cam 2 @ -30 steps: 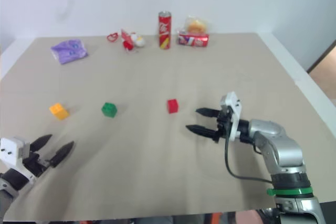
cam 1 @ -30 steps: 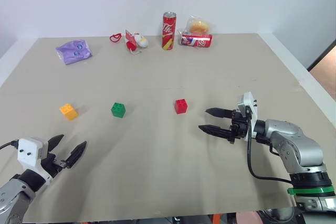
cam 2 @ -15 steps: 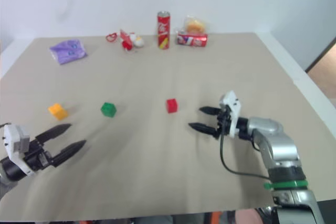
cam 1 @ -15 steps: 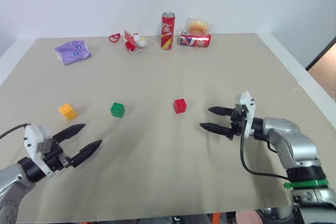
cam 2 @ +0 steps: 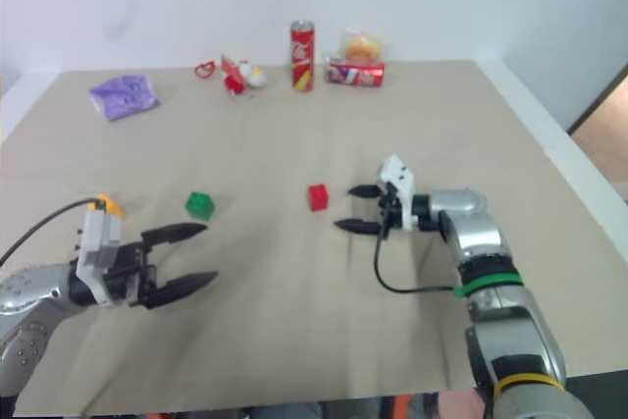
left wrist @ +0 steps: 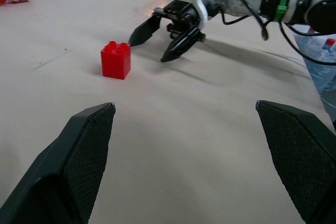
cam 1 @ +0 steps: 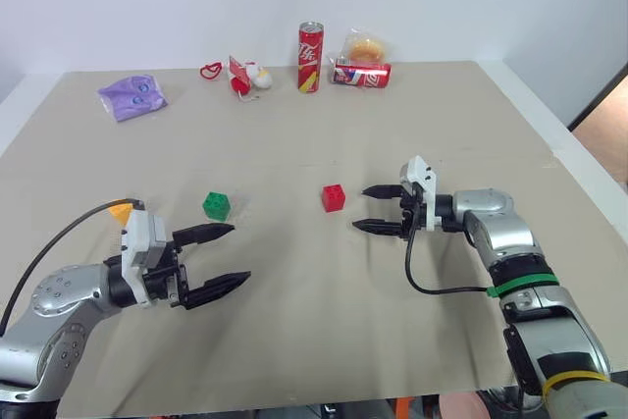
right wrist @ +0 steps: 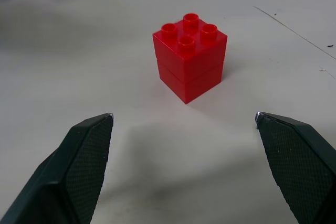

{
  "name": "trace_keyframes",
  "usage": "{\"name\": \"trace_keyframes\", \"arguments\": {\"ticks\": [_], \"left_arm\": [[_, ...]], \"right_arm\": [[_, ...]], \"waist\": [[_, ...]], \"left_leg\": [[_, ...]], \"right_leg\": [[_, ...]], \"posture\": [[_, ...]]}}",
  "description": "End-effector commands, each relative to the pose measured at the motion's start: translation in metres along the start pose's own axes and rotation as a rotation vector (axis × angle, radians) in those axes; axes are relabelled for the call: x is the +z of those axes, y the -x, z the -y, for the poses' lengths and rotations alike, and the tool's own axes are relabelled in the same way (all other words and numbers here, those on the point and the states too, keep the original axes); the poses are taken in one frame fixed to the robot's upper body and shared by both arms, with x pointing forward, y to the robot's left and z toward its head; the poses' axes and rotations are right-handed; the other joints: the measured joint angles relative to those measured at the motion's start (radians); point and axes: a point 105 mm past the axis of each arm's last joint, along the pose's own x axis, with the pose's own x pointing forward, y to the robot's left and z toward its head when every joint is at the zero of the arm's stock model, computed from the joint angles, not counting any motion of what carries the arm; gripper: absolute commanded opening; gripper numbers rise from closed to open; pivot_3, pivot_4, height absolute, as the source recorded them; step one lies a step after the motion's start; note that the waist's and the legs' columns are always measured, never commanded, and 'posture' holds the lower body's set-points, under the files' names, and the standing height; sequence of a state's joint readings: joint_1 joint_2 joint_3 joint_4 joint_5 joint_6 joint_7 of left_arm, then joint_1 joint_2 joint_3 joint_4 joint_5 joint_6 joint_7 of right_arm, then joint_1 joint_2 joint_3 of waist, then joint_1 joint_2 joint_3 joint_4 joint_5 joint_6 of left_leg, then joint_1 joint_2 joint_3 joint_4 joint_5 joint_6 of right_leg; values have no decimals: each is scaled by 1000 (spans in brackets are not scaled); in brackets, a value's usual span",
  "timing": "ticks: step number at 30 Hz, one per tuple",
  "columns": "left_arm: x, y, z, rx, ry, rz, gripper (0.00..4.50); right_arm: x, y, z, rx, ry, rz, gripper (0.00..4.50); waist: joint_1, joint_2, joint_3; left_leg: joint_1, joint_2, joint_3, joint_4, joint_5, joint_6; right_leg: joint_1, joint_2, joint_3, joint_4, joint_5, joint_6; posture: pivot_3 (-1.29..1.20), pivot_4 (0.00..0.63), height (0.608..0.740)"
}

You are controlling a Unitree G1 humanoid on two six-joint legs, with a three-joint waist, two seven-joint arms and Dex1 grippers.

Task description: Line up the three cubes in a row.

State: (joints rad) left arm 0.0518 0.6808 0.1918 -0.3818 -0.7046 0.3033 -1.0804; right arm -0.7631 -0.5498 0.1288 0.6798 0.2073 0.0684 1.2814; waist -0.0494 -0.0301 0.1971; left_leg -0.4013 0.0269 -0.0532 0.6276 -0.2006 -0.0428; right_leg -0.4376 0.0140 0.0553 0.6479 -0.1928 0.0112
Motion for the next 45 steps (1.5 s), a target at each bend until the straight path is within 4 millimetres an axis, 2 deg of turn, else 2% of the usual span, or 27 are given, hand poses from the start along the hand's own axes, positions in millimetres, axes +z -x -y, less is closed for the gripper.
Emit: {"name": "trace_keyframes", "arguments": {"ticks": [1, 10, 21, 29, 33, 38, 39, 45], "left_arm": [[4, 1, 2, -10, -29, 18, 4460], [4, 0, 3, 9, -37, 41, 4460], [3, 8, 1, 61, -48, 50, 4460], [4, 7, 2, 46, -48, 52, 4460], [4, 5, 1, 47, -52, 56, 4500], [4, 5, -3, 51, -61, 57, 4500], [4, 5, -3, 52, -62, 57, 4500], [5, 6, -8, 53, -69, 61, 4500]], "right_arm": [[13, -4, 9, 3, 74, 2, 4500], [24, -22, 20, 3, 110, 2, 4500], [31, -42, 17, 60, 133, -23, 4500], [36, -50, 16, 64, 137, -23, 4500], [35, -51, 14, 80, 136, -25, 3297], [35, -48, 13, 102, 129, -20, 1444], [35, -48, 13, 102, 128, -20, 1198], [35, -47, 15, 81, 123, -17, 1183]], "waist": [[-1, 0, 0], [-1, 0, 0], [-2, 0, 0], [-3, 0, 0], [-3, 0, 0], [-3, 0, 0], [-3, 0, 0], [-5, 0, 0]], "left_leg": [[0, 0, 0, 0, 0, 0], [1, 0, 3, 1, 0, 0], [2, 1, 8, 1, 0, 0], [3, 1, 8, 1, 0, 0], [3, 1, 8, 1, 0, 0], [3, 1, 9, 1, 0, 0], [3, 1, 9, 1, 0, 0], [3, 1, 9, 1, 0, 0]], "right_leg": [[0, 0, 0, 0, 0, -1], [0, 0, 3, 0, 1, -3], [0, 0, 7, 0, 2, -3], [0, 1, 8, 1, 2, -3], [0, 1, 8, 1, 2, -3], [0, 1, 8, 1, 2, -3], [0, 1, 8, 1, 3, -3], [0, 1, 9, 1, 3, -3]], "posture": [[0, 150, 740], [0, 150, 740], [0, 150, 740], [0, 150, 740], [0, 150, 740], [0, 150, 740], [0, 150, 740], [0, 150, 740]]}}
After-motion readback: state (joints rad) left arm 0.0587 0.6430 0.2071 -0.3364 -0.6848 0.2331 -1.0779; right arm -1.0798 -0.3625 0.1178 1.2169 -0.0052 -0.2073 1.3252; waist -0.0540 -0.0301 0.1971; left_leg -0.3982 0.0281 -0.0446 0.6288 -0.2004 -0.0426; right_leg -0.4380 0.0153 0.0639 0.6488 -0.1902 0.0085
